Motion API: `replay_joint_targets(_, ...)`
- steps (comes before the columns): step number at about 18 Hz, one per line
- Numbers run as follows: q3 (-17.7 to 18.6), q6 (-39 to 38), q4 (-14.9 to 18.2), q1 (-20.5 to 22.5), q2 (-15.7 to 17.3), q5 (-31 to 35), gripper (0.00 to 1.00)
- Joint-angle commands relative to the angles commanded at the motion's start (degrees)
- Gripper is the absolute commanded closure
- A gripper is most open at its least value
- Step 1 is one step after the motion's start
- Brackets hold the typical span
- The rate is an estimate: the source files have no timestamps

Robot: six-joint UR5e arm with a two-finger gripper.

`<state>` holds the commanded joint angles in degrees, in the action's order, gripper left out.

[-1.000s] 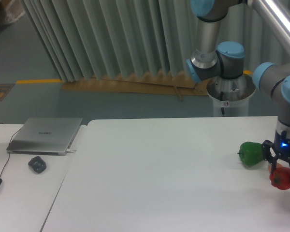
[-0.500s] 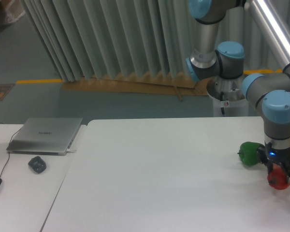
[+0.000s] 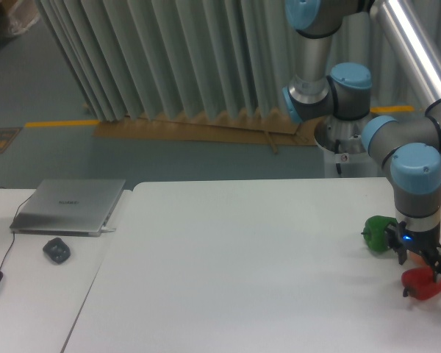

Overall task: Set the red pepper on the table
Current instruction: 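Lower the red pepper onto the table and open the gripper, then lift the open gripper up away from the red pepper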

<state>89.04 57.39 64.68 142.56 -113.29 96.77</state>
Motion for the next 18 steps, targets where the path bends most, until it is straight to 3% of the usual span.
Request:
replay_joint_targets(2, -0.71, 0.26, 0.7, 0.61, 1.66, -0.09, 0.0)
replay_joint_targets(4, -1.15, 0.79, 3.94, 1.4, 2.46, -0.35, 0.0)
replay_joint_targets(7, -3.43, 6.21, 19.72, 2.02, 5.88, -5.24, 0.0)
replay_joint_targets(15, -2.91, 7.3, 19.25, 1.76, 7.39, -10.0, 0.0)
replay_joint_targets(18, -2.73, 7.12, 15.31, 1.76, 7.47, -10.99, 0.0)
